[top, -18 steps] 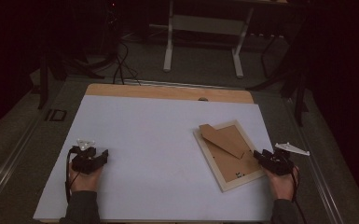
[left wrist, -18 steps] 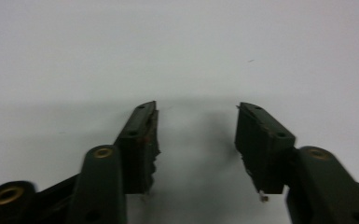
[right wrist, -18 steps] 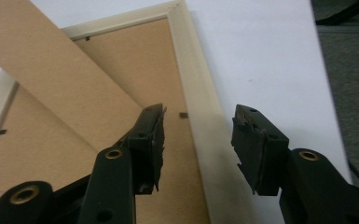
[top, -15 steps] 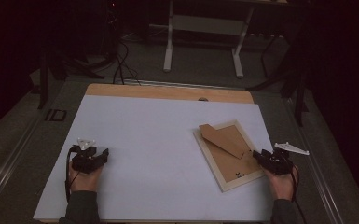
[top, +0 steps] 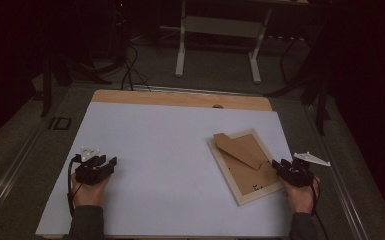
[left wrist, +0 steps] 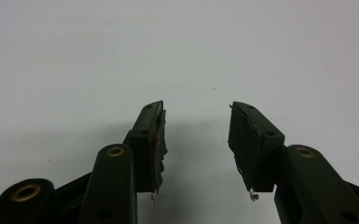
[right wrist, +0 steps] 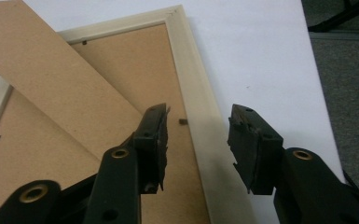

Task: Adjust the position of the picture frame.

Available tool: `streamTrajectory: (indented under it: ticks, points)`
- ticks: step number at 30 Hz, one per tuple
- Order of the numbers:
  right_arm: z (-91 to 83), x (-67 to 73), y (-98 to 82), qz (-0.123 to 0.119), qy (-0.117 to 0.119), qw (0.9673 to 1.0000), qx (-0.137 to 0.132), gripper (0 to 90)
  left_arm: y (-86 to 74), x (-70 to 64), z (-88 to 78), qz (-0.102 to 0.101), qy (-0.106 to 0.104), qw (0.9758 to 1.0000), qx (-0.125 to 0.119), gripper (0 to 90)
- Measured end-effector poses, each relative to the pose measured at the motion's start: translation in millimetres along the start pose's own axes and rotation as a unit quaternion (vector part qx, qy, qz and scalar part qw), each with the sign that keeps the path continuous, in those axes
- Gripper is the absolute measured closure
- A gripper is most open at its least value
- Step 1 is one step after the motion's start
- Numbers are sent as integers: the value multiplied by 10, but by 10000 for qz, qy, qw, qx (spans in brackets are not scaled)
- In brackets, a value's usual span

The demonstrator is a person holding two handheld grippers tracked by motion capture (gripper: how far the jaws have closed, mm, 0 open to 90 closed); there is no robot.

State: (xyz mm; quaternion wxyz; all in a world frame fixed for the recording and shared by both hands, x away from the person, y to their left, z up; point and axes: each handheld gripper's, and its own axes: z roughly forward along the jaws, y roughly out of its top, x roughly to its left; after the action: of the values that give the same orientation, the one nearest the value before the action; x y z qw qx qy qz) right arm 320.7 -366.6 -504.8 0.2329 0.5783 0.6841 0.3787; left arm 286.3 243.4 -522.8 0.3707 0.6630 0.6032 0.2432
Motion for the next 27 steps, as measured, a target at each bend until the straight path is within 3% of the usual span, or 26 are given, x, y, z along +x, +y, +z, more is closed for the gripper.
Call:
streamTrajectory:
  ticks: [5, 11, 13, 14, 18, 22, 27]
  points:
    - [-7, 26, 21, 52, 28, 10000, -43, 554, -1, 6, -5, -12, 45, 10000, -33, 557]
    - [-15, 1, 59, 178, 90, 9998, -61, 637, -4, 1, -14, 24, 5, 10000, 16, 576]
    - [2, -2, 74, 156, 76, 9998, -24, 694, -3, -4, -22, 46, -15, 10000, 24, 589]
    - [34, 7, 88, 110, 36, 9999, 82, 799, -4, -6, -26, 70, -41, 10000, 25, 620]
    - [97, 8, 120, 90, -63, 9999, 104, 883, -3, -10, -21, 279, -145, 9993, 178, 695]
    - [167, 22, 194, 33, -163, 9997, 160, 895, 3, -16, -22, 311, -131, 9992, 220, 714]
    - [252, 2, 272, 102, -177, 9996, 204, 896, 5, -19, -38, 328, 45, 9993, 161, 715]
